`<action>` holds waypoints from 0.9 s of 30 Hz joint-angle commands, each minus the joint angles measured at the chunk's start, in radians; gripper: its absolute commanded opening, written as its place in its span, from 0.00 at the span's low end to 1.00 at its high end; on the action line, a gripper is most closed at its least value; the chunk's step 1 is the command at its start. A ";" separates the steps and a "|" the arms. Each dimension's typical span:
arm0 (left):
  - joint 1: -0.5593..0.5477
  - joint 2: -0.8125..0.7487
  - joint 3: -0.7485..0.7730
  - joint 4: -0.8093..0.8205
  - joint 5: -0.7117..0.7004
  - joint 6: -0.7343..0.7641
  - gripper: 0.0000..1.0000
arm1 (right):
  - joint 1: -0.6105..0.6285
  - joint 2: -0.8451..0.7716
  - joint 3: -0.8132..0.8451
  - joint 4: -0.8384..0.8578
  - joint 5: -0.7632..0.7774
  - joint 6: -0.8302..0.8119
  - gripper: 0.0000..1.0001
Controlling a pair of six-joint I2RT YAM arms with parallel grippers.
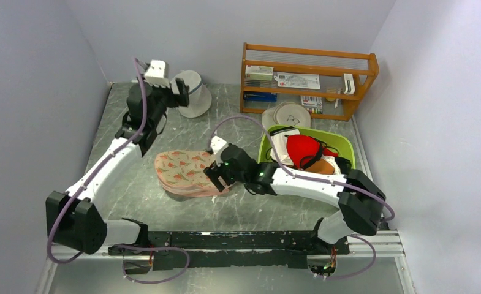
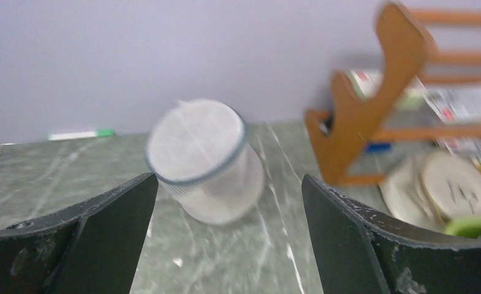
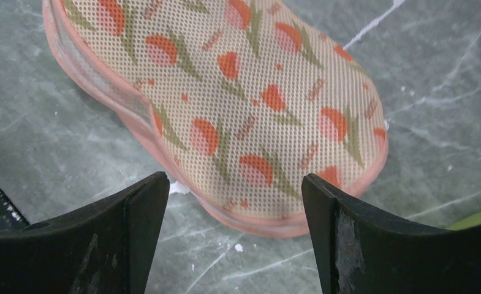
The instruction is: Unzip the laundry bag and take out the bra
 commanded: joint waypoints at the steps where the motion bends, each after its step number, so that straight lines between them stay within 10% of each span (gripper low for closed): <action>1: 0.108 0.060 0.092 0.093 -0.103 -0.093 0.99 | 0.077 0.098 0.143 -0.151 0.212 -0.117 0.80; 16: 0.476 0.130 0.034 0.183 0.299 -0.344 0.93 | 0.152 0.411 0.373 -0.194 0.174 -0.172 0.80; 27: 0.486 0.191 0.045 0.210 0.430 -0.369 0.91 | 0.177 0.425 0.364 -0.193 0.260 -0.119 0.63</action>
